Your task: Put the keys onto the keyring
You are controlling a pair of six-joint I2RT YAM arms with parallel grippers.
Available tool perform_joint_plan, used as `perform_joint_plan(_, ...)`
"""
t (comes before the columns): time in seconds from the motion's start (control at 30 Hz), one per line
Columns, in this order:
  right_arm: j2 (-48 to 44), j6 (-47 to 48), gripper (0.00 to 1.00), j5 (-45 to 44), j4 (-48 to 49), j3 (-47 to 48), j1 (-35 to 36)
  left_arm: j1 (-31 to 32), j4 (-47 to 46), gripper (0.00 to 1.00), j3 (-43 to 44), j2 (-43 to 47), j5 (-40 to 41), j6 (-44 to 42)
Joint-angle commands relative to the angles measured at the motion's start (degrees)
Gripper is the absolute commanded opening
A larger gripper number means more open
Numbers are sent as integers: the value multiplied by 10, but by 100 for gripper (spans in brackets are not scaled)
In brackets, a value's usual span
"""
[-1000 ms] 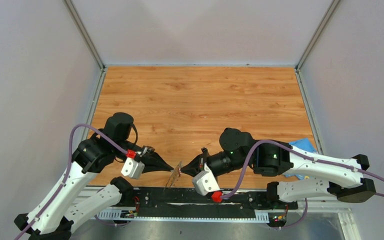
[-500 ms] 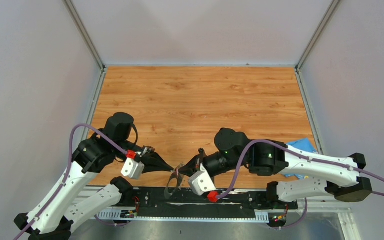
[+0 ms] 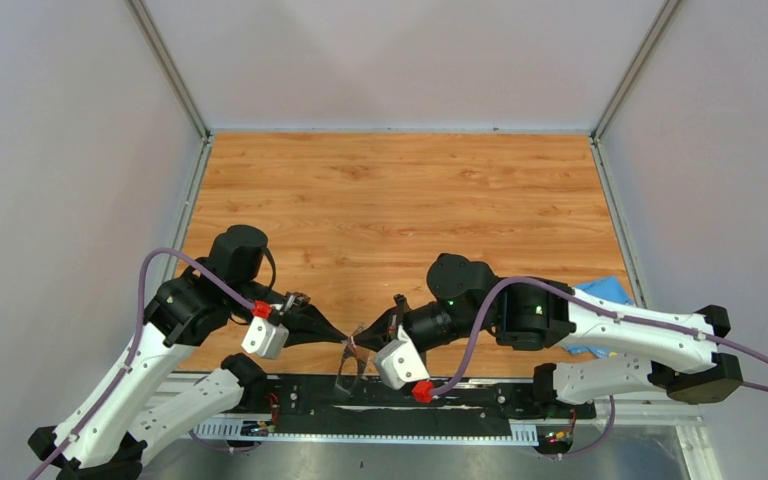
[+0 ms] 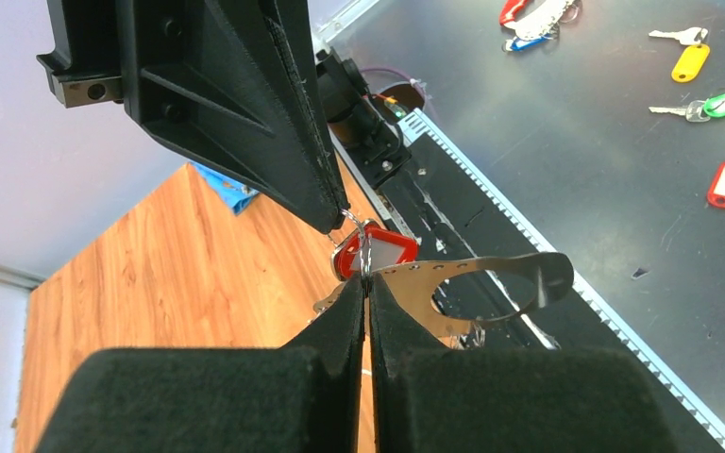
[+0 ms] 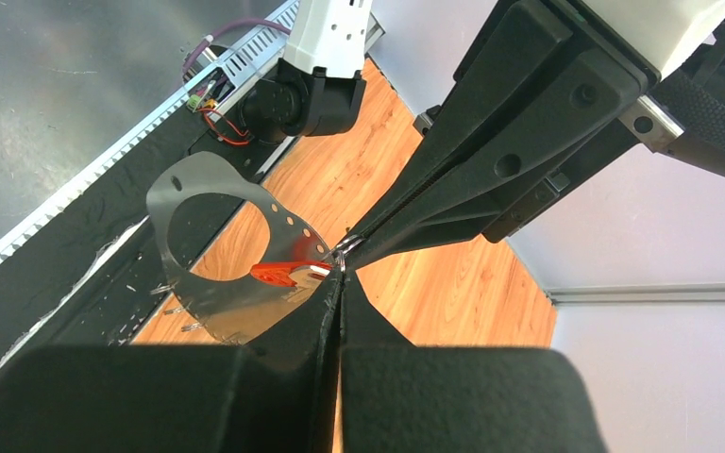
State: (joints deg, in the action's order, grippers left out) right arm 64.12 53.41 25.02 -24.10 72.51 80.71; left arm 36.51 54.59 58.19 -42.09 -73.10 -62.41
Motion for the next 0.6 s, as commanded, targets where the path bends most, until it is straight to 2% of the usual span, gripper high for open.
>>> perform_joint_plan(0.0,1,-4,0,-6,-3,16,-4,4,-4,0,11,6,-13,-13)
perform_joint_plan(0.57,18,-18,0,-14,6,30,-4,4,-4,0,4,7,-4,-22)
